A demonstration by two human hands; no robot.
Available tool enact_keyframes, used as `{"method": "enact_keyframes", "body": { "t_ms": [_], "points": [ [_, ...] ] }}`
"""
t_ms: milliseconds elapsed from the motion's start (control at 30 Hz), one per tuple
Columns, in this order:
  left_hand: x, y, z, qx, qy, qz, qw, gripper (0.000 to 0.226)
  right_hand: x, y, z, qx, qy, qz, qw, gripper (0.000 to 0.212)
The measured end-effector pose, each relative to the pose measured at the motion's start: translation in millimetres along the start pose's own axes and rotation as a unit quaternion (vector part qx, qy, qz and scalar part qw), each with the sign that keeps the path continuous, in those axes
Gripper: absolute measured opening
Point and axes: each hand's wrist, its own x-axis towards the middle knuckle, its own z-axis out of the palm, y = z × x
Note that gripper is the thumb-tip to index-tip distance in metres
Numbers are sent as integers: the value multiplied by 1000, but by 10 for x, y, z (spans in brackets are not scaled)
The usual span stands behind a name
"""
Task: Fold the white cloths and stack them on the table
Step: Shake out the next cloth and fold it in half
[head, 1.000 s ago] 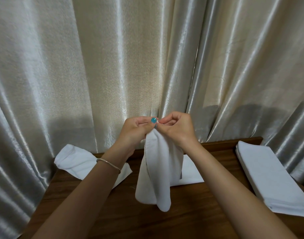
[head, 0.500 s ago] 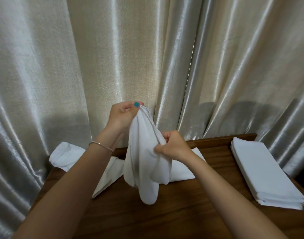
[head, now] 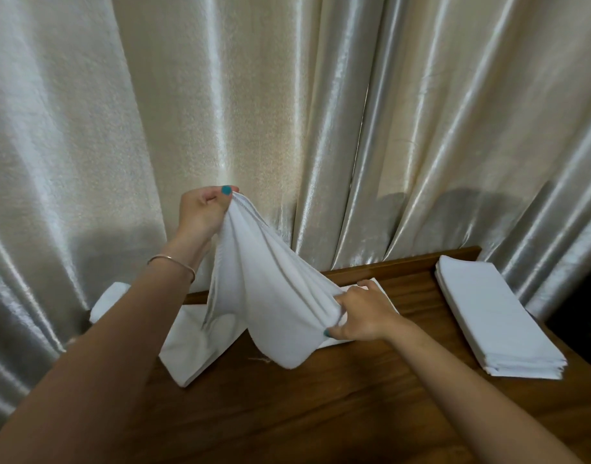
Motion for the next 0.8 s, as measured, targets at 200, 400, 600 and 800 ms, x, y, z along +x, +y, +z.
{"method": "enact_keyframes", "body": {
  "t_ms": [200, 400, 600, 800],
  "points": [
    [7, -172, -161, 3, 2, -19, 1000, 14, -105, 82, -147, 52, 40, 20, 998, 67],
    [-226, -198, -144, -10, 11, -2, 1000, 14, -214, 269, -267, 21, -1, 8, 1000, 43],
    [-437, -396, -72, 23, 38, -12, 999, 17, -291, 537, -337, -36, -1, 3, 999, 39],
    [-799, -592, -50, 14, 125, -65, 990, 18, -427, 968, -491, -57, 82, -97, 990, 28]
  ]
}}
